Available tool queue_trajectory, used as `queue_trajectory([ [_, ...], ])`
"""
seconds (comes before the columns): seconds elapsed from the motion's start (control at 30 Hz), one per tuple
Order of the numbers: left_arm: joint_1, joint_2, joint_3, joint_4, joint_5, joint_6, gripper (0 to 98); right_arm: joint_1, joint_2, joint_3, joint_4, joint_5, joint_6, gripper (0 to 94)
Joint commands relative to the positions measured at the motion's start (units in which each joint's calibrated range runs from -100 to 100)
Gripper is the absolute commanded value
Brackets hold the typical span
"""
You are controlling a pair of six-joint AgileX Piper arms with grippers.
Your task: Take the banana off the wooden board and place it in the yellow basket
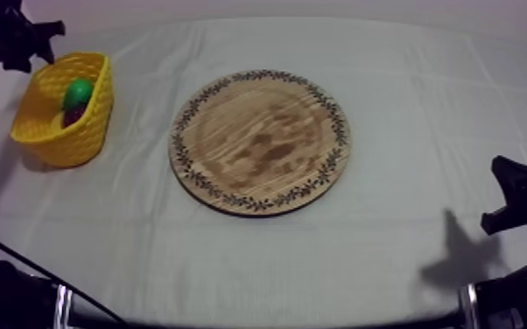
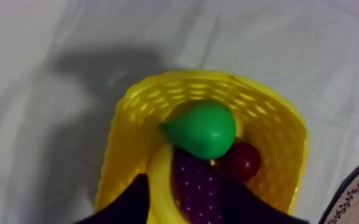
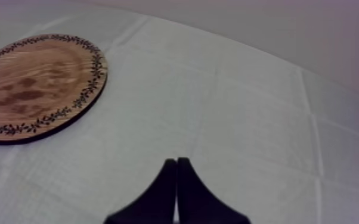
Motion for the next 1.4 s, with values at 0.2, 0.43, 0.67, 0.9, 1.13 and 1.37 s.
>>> queue_trajectory([
  [0.2, 0.79, -9.85, 3.91, 1.61, -1.52, -2.28, 8.4, 0.0, 0.0, -0.05, -0.01, 0.0, 0.01, 0.3],
  [0.43, 0.91, -22.54, 11.62, 2.38, -4.12, -3.84, 3.3, 0.0, 0.0, -0.05, -0.01, 0.0, 0.01, 0.3],
  [0.67, 1.46, -36.69, 20.86, 2.61, -3.51, -4.84, 0.3, 0.0, 0.0, -0.05, -0.01, 0.0, 0.01, 0.3],
  [0.9, 2.6, -50.8, 30.35, 2.18, -4.82, -3.33, 0.0, 0.0, 0.0, -0.05, -0.01, 0.0, -0.01, 0.3],
  [1.13, 1.84, -64.58, 39.91, 2.34, -7.9, -3.58, 0.0, 0.0, 0.0, -0.05, -0.01, 0.0, -0.03, 0.3],
  [1.37, 0.12, -76.9, 51.78, 2.65, -12.25, -4.83, 0.0, 0.0, 0.0, -0.05, -0.01, 0.0, -0.01, 0.3],
])
